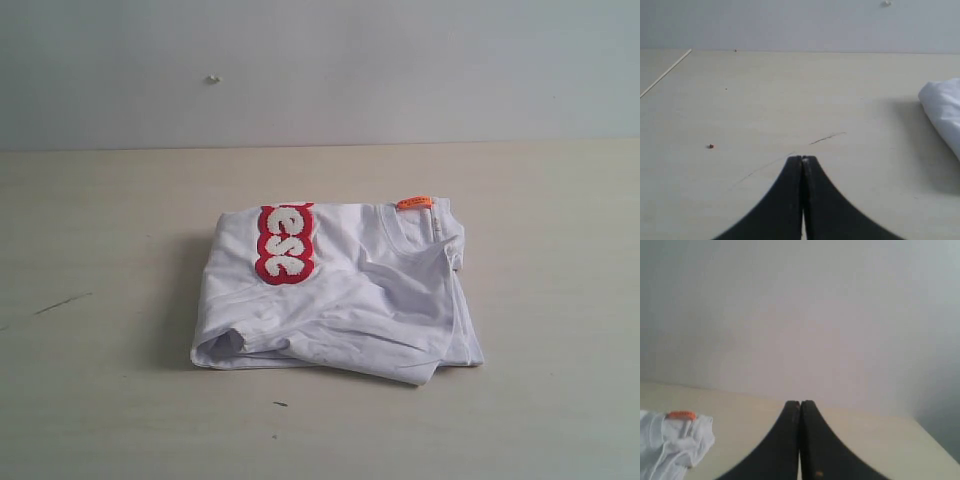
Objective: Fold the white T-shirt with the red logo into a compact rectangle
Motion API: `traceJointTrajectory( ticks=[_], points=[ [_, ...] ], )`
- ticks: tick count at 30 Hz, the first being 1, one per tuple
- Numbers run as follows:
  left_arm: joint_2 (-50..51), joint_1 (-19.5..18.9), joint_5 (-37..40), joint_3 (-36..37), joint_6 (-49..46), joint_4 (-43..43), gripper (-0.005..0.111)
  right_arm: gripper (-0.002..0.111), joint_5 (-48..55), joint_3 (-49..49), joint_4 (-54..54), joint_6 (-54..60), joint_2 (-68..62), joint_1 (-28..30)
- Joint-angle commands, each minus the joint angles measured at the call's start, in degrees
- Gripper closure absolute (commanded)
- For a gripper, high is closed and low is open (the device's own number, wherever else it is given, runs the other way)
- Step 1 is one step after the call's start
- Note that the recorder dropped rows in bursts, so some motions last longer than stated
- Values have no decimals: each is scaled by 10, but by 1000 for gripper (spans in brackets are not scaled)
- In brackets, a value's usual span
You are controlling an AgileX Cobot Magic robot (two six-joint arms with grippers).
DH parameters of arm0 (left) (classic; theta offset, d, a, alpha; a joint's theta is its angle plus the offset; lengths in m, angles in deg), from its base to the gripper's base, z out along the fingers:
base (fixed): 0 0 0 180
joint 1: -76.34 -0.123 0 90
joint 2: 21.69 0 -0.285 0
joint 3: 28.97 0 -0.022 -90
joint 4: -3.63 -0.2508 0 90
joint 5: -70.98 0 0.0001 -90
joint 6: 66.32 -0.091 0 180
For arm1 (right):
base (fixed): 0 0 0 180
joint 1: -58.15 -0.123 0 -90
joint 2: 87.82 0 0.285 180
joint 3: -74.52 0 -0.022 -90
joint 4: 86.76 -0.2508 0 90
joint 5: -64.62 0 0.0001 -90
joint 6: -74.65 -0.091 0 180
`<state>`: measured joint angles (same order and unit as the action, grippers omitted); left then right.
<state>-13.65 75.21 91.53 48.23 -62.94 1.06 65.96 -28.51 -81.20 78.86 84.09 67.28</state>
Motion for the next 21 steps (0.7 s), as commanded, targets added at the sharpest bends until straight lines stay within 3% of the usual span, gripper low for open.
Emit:
traceJointTrajectory(
  ticks=[1, 21],
  points=[
    [-3, 0, -3, 0, 1, 3, 107, 108, 76, 2, -29, 6, 3, 2],
    [-3, 0, -3, 0, 1, 3, 107, 108, 158, 2, -62, 2, 3, 2]
  ],
)
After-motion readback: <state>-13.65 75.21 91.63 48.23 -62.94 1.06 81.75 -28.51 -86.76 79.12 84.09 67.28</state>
